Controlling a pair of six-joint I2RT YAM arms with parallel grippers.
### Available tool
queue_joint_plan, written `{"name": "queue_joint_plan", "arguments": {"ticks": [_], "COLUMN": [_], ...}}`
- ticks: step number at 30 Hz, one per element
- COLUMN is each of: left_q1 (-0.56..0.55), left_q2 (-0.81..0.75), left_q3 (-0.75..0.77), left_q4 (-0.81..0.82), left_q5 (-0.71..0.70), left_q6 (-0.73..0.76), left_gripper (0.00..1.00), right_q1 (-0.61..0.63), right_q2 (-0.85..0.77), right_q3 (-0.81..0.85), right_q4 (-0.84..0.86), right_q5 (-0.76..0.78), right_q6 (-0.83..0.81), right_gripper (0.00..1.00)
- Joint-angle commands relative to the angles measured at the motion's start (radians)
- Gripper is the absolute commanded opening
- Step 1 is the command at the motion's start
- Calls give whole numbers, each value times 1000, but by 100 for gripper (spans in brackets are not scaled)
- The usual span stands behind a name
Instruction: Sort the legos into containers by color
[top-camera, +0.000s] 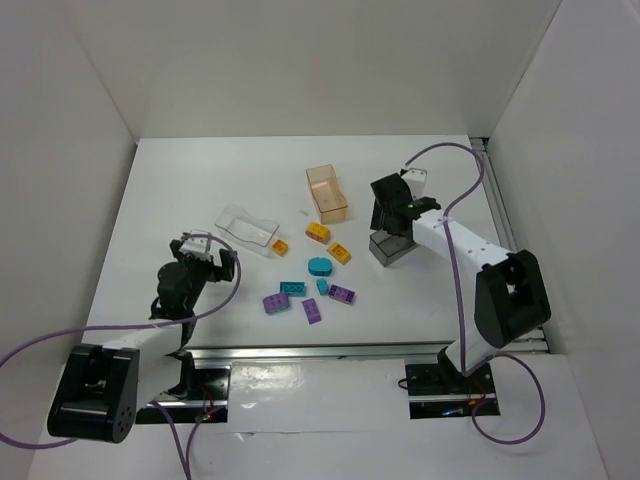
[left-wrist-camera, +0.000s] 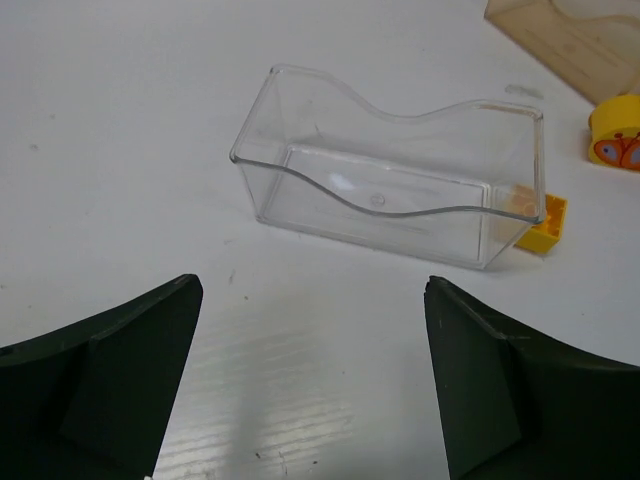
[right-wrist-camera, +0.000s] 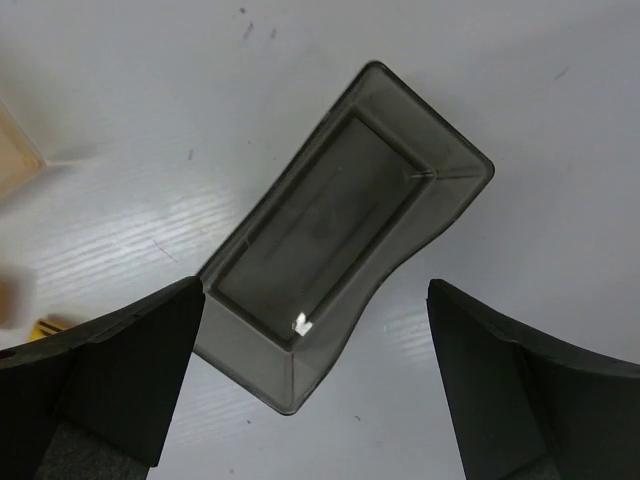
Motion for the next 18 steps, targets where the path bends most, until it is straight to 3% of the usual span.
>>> {"name": "queue_joint_plan", "arguments": {"ticks": [1,3,4,6,8,12,15,17,18], "left_q1": [-4,-4,-4,-4,-4,-4,-13,-13,-13], "left_q2": [-71,-46,-24,40,40,-25,-39,-21,5], "left_q3": [168,400,484,675,750,807,848,888,888], "left_q4": [-312,-525,-743,-900,-1024,-1069,-1098,-1147,-1160], "left_q5": [1,-95,-115,-112,-91,-54,-31,-83,-201], "left_q6": [4,-117,-146,-180,-233,-292,-236,-226,-304], "left_gripper": [100,100,100,100,100,100,100,100,100], "right_q1": [-15,-15,-15,7,31,73,82,91,102], "right_q2": [-71,-86,-98,-111,-140,-174,-160,-134,-105], "right_q3": [-35,-35,-26,-13,-13,-55,-96,-122,-122], "right_q4": [55,55,55,44,53,133,213,256,272], "right_q5": [-34,-34,-34,-25,-45,-150,-227,-285,-305], "right_q6": [5,5,5,5,-28,-109,-154,-180,-206], "right_gripper": [100,100,100,100,100,100,100,100,99]}}
